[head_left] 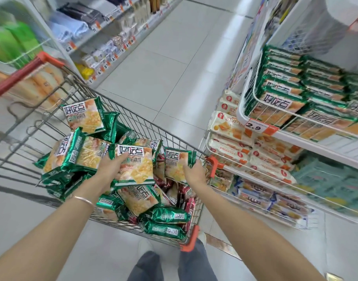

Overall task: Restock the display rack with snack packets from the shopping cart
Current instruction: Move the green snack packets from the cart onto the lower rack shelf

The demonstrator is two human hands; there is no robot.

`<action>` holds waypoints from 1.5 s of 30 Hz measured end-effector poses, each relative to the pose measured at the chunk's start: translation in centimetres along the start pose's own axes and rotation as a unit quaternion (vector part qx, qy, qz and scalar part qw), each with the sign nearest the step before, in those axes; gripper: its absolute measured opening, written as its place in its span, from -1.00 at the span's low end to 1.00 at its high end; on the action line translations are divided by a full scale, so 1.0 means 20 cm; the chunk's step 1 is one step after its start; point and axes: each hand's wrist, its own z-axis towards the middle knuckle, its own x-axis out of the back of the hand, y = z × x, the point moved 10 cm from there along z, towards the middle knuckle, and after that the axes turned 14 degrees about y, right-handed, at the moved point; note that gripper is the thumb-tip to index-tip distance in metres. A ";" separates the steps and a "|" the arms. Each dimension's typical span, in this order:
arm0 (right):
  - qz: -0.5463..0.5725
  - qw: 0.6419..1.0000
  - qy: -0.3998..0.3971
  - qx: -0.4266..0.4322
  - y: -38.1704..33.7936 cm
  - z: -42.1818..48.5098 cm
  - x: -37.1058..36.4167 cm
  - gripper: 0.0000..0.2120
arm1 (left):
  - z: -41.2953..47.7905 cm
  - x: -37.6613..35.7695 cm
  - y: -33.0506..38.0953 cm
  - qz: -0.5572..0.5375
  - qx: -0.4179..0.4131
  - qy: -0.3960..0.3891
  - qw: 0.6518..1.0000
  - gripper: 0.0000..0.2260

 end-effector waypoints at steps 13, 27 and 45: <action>0.242 0.922 -0.262 -0.148 -0.17 -0.08 0.39 -0.56 | -0.56 -0.58 0.20 -0.062 0.116 -0.197 0.971 -0.04; 0.453 0.888 -0.061 -0.049 -0.06 0.25 1.64 -0.44 | -1.24 -1.49 1.06 0.014 -0.124 -0.371 0.920 -0.76; 0.364 0.931 -0.031 0.021 0.49 1.11 2.83 -0.40 | -1.80 -2.84 1.61 0.211 -0.369 -0.269 0.864 0.08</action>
